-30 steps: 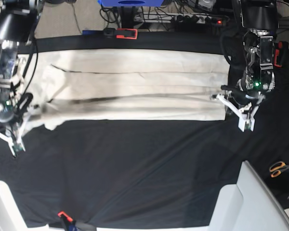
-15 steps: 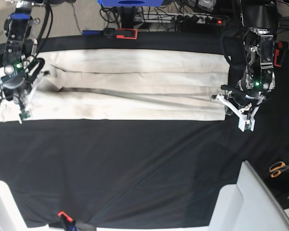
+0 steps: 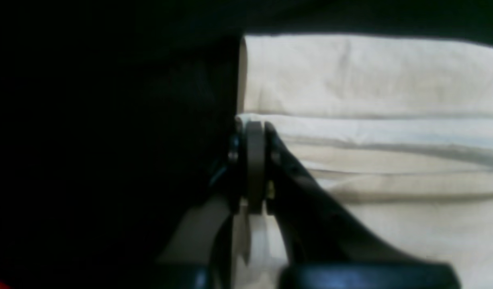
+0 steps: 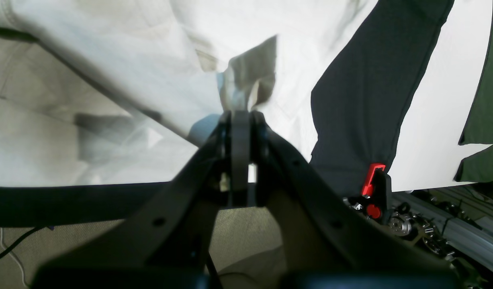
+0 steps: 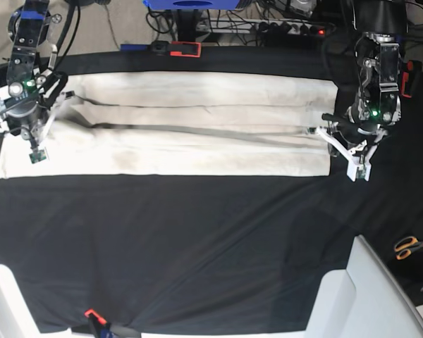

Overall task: Fold the T-shirt properly
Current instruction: 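Hold the shirt ends with both grippers and straighten the folded strip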

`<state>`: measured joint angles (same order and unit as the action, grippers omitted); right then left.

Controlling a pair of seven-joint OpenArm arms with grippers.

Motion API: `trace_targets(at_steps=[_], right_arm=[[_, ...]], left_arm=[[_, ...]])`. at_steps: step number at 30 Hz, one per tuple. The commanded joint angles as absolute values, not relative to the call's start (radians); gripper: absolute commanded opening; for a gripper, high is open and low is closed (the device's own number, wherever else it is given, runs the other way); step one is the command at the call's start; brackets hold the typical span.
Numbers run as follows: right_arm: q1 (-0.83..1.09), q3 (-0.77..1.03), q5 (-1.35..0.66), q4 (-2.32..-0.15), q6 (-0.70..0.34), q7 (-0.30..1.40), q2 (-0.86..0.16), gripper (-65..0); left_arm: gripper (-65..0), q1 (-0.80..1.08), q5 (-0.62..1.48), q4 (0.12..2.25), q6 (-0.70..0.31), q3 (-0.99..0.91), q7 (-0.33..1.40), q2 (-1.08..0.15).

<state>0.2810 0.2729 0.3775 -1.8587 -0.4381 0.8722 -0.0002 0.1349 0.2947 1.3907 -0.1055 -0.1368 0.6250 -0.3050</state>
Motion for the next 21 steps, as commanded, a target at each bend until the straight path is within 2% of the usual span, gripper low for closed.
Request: trace_targets(at_steps=[1, 8, 21], right_arm=[[0.275, 0.275, 0.387, -1.873, -0.432, 0.862, -0.007, -65.0], [0.265, 0.272, 0.387, -1.771, -0.432, 0.840, -0.008, -65.0], [0.200, 0.271, 0.387, -1.764, -0.432, 0.803, -0.012, -65.0]], left_arm=[[-65.0, 0.125, 0.295, 1.409, -0.102, -0.143, 0.608, -0.320], [-65.0, 0.147, 0.295, 1.409, -0.102, -0.143, 0.608, -0.320], [-65.0, 0.179, 0.295, 1.431, -0.102, -0.142, 0.608, -0.320]])
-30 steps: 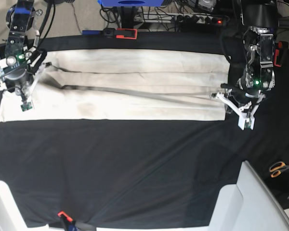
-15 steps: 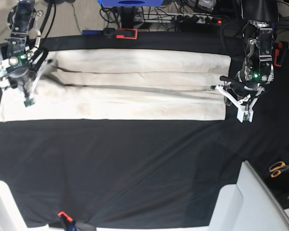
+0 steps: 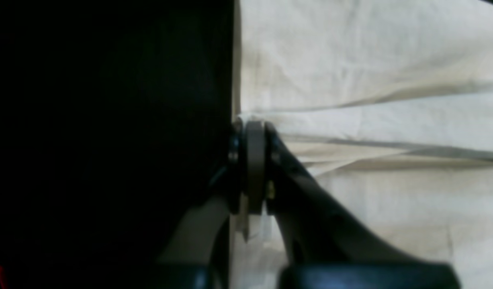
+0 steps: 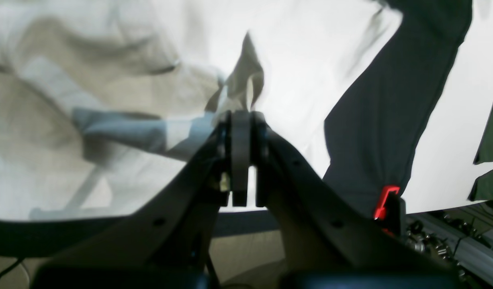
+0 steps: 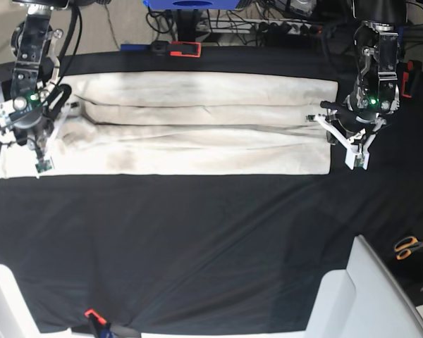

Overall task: Fold the T-shirt properly
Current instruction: 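Hold the shirt ends with both grippers and straighten the folded strip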

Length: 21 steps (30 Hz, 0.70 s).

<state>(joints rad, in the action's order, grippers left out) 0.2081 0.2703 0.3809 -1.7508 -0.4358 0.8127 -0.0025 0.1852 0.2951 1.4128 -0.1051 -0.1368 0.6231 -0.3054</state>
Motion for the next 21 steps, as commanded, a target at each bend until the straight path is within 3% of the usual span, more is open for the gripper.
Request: trace_targets(at_steps=[1, 8, 15, 21], right_arm=[[0.194, 0.271, 0.387, -1.764, -0.432, 0.803, -0.013, -65.0], [0.168, 0.271, 0.389, -1.661, -0.432, 0.756, -0.015, -62.3], [0.173, 0.277, 0.389, -1.626, -0.430, 0.673, -0.015, -48.8], [0.170, 0.278, 0.386, -1.646, -0.430, 0.624, -0.015, -43.1]], left_arm=[[-65.0, 0.179, 0.295, 1.431, -0.102, -0.142, 0.608, -0.320], [-65.0, 0.179, 0.295, 1.431, -0.102, -0.142, 0.608, -0.317], [-65.0, 0.179, 0.295, 1.431, -0.102, -0.142, 0.608, -0.317], [-65.0, 0.179, 0.295, 1.434, -0.102, -0.142, 0.608, -0.317]])
